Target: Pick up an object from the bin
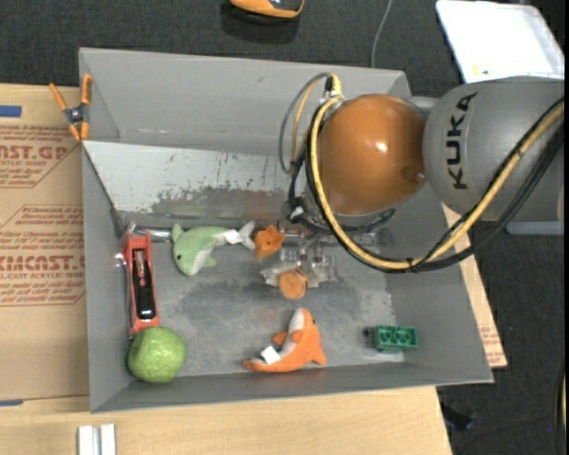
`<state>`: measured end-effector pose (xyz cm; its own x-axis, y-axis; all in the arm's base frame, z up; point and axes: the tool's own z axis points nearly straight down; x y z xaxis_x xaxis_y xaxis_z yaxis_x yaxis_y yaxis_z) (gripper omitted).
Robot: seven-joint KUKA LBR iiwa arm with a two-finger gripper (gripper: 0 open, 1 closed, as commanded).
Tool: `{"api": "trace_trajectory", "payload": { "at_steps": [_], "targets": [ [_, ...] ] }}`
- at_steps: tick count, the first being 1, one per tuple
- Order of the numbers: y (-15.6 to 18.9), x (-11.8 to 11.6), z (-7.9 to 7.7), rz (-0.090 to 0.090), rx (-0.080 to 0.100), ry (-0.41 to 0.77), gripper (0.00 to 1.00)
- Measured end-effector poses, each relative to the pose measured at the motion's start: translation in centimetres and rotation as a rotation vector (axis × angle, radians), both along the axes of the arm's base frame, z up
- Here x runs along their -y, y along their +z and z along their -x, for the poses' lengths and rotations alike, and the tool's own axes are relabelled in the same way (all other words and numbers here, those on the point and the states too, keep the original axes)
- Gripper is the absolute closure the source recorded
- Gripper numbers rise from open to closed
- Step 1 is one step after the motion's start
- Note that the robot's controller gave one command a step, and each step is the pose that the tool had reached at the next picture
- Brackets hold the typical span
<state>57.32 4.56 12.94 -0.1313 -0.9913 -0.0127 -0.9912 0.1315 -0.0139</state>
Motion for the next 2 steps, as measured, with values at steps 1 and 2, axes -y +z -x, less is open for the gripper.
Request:
{"api": "trace_trajectory", "payload": {
  "at_steps": [1, 2],
  "targets": [
    [1.21, 0.01, -0.02, 0.0, 0.001, 0.0, 1.0],
    [2.13, -0.12, -0.01, -0.002, 0.001, -0.001, 1.0]
  ]
}}
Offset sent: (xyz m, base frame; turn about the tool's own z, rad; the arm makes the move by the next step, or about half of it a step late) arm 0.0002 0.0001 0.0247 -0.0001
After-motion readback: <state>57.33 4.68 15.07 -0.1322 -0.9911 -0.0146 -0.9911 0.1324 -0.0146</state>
